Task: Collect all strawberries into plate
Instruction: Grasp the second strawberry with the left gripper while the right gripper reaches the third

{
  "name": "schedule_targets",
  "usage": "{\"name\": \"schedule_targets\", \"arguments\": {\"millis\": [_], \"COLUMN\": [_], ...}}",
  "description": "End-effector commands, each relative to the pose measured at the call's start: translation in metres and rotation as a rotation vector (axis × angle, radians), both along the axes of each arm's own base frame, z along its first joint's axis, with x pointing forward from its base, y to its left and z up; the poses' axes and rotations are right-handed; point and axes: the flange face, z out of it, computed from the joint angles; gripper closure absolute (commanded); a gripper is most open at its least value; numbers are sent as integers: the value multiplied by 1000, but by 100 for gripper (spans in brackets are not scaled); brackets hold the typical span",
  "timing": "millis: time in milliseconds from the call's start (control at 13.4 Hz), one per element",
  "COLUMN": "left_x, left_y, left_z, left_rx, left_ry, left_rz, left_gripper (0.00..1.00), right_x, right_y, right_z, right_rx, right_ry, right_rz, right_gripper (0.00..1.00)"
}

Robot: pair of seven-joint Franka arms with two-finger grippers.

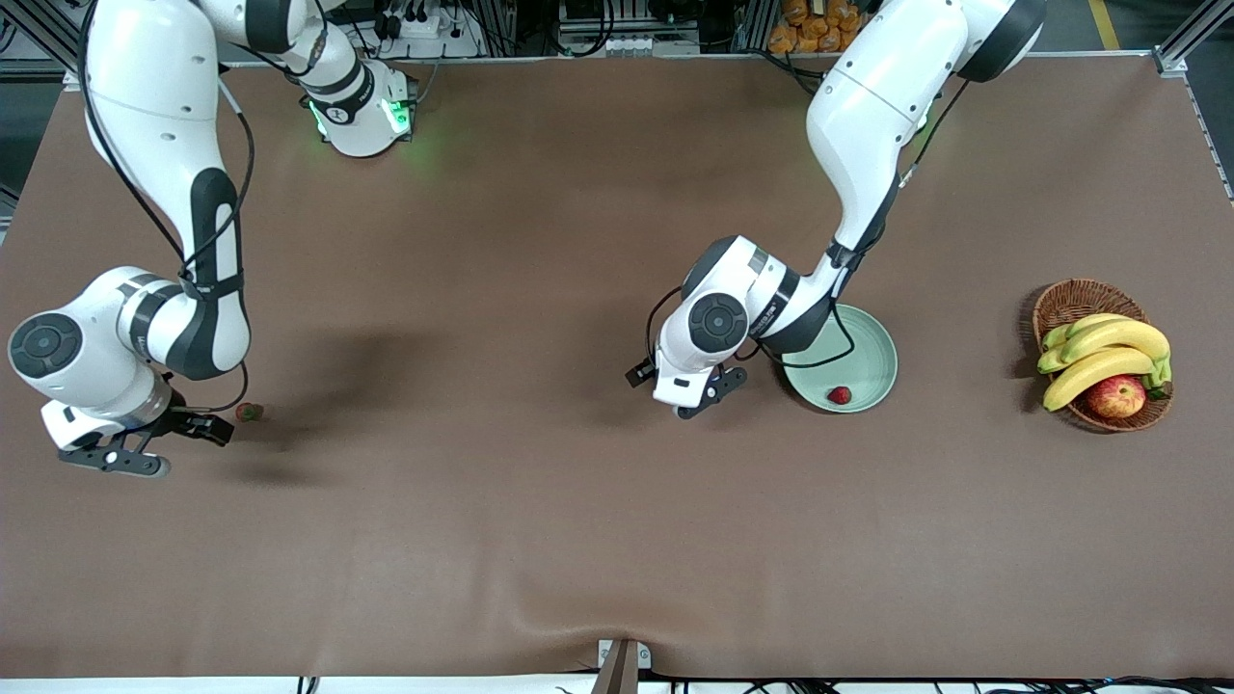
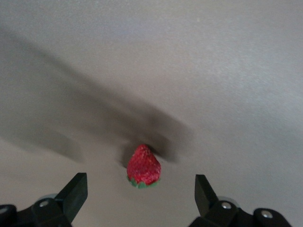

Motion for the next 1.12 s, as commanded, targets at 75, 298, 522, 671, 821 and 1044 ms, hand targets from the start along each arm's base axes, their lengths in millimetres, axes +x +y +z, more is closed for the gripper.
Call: {"name": "schedule_targets", "arguments": {"millis": [75, 298, 522, 671, 821, 1044], "left_x": [1, 1, 1, 6, 19, 64], "left_y": [-1, -1, -1, 1, 12, 75], "left_z": [-11, -19, -17, -11, 9, 50], "left_rx": [16, 16, 13, 6, -4, -20], "left_ry": [5, 11, 0, -11, -56, -94], "left_rz": [24, 30, 9, 7, -46, -1], "left_gripper": [16, 42, 99, 100, 100, 100], "right_x": [-14, -22, -28, -29, -29, -30], "right_y": [-10, 3, 7, 7, 6, 2], "right_z": [-31, -42, -46, -47, -48, -48], "right_rx": [111, 160, 194, 196, 195, 194], "right_ry": [19, 33, 90, 95, 96, 94], "right_rz": [-28, -56, -54, -48, -50, -54], "right_gripper": [0, 0, 0, 0, 0, 0]}}
